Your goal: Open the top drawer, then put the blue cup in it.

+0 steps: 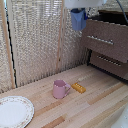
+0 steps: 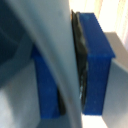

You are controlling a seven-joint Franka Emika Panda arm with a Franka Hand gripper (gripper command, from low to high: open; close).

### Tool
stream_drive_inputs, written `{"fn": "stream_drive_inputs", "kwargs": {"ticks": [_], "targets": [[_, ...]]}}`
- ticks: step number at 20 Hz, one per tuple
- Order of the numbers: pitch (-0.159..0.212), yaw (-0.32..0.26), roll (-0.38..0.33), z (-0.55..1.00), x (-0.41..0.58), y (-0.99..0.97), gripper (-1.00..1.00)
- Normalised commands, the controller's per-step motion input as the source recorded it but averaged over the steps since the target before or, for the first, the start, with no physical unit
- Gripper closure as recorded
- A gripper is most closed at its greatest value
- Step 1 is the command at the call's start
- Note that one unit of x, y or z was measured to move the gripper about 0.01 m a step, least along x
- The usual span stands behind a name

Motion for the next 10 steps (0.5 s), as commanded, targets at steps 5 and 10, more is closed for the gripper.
{"fn": "stream_drive_inputs", "kwargs": {"ticks": [5,10], "targets": [[0.027,-0.173,0.02,0.96,0.242,-0.42,1.0],[0.094,-0.091,0.096,0.83,-0.11,-0.75,1.0]]}}
